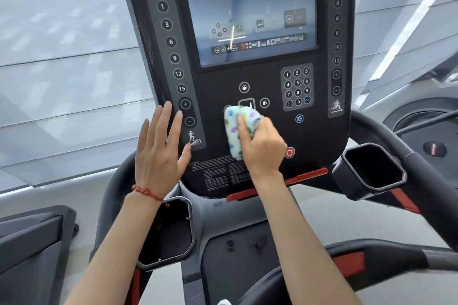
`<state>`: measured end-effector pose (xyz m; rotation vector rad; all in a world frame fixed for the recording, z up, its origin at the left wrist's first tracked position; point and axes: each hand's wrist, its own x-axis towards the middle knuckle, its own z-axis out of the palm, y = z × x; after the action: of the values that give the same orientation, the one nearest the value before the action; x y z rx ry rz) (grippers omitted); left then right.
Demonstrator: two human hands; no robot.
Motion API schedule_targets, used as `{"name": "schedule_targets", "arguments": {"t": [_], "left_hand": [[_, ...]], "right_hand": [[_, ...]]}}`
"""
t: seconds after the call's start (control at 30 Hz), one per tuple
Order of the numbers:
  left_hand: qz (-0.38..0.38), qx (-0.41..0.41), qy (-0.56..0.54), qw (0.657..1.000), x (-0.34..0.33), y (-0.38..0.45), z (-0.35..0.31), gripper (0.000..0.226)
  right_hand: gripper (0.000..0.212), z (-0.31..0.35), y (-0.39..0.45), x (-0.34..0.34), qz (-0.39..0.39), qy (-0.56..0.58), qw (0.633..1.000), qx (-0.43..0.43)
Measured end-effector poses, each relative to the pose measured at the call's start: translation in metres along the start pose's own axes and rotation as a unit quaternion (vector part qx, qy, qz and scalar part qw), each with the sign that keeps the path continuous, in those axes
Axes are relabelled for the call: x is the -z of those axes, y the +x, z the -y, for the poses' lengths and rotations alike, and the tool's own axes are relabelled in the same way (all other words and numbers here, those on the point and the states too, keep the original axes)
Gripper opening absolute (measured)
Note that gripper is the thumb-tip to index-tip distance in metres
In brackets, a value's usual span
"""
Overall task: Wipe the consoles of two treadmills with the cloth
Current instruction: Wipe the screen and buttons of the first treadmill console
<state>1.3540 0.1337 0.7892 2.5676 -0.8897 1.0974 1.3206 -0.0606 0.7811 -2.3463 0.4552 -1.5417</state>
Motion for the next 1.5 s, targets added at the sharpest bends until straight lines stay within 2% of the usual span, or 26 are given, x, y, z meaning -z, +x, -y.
{"name": "schedule_targets", "arguments": {"t": [0.13, 0.23, 0.3, 0.47, 0.63, 0.83, 0.93, 1.17, 1.4, 1.5], "left_hand": [[-0.003, 0.003, -0.006, 1.000, 0.000, -0.005, -0.003, 0.053], [0.003, 0.006, -0.008, 1.000, 0.000, -0.010, -0.006, 0.054], [0.005, 0.008, -0.012, 1.000, -0.001, -0.014, -0.008, 0.053], [0.005, 0.011, -0.016, 1.000, -0.001, -0.025, -0.011, 0.048], [0.001, 0.024, -0.017, 1.000, 0.001, -0.025, -0.018, 0.048], [-0.010, 0.020, -0.012, 1.000, -0.003, -0.016, -0.042, 0.047], [-0.011, 0.014, -0.010, 1.000, -0.008, -0.009, -0.057, 0.047], [-0.001, 0.016, 0.002, 1.000, -0.018, 0.007, -0.083, 0.049], [0.008, 0.027, 0.006, 1.000, -0.028, 0.009, -0.094, 0.050], [0.011, 0.030, 0.012, 0.999, -0.029, 0.009, -0.094, 0.050]], "right_hand": [[0.053, -0.038, 0.015, 0.011, -0.029, -0.023, 0.991, -0.126], [0.046, -0.030, 0.014, 0.012, -0.026, -0.018, 0.984, -0.176], [0.049, -0.010, 0.001, 0.010, -0.012, -0.013, 0.990, -0.137], [0.054, 0.047, -0.056, 0.002, 0.069, 0.042, 0.995, 0.057], [0.051, 0.028, -0.047, 0.004, 0.070, 0.018, 0.993, 0.095], [0.056, -0.022, -0.013, 0.021, 0.029, -0.019, 0.999, 0.006], [0.060, -0.063, 0.007, 0.030, 0.006, -0.033, 0.997, -0.072], [0.057, -0.142, 0.037, 0.055, 0.050, -0.045, 0.957, -0.282], [0.050, -0.116, 0.035, 0.051, 0.031, 0.010, 0.947, -0.318], [0.051, -0.087, 0.031, 0.039, 0.041, 0.042, 0.965, -0.254]]}}
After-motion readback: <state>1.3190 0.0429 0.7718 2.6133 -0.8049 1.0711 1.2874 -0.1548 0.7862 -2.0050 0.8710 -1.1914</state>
